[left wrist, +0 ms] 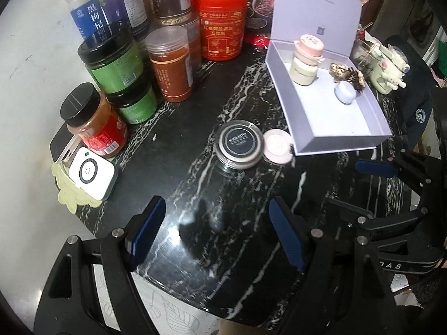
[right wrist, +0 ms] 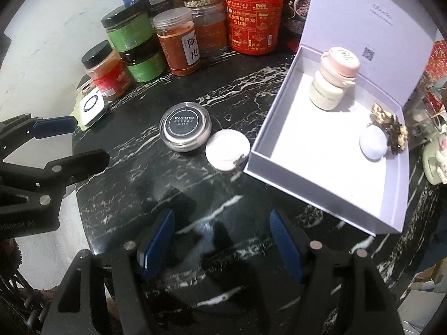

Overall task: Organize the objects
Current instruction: 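Grasp the white round compact with the right tool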

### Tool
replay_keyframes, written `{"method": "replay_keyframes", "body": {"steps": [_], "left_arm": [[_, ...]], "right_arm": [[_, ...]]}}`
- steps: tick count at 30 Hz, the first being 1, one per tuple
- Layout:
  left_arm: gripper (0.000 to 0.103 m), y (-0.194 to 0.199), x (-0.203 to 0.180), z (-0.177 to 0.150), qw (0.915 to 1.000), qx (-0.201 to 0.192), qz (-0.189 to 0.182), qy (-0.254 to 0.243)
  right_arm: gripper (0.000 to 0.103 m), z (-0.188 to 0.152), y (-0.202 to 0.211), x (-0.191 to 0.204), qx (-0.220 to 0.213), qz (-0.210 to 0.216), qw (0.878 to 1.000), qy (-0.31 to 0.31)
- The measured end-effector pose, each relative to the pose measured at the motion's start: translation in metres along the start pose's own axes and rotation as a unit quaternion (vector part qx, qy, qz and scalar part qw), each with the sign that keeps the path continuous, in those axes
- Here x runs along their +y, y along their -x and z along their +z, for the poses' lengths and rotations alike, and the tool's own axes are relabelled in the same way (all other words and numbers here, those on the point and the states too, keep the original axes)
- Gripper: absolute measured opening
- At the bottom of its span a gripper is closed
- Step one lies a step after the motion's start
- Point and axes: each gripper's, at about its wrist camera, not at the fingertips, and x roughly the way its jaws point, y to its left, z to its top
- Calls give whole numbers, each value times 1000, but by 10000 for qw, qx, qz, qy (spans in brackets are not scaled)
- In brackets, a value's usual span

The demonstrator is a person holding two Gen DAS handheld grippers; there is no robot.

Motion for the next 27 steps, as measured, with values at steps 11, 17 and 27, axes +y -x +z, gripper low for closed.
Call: {"method": "replay_keyframes", "body": {"steps": [11,17,27], "left_arm": [[76,-36,20,28,9997,212,-149,-24],[76,-54,24,42,9988,304,-393,-55],[76,-86,2,53,9942,553,-863,-341]], "right_arm": [[72,28,-31,1,262,-5,9994,-215],[72,36,-45,0,395,16,9987,-306],[72,29,-53,-17,548,-12,9964,-642]]}}
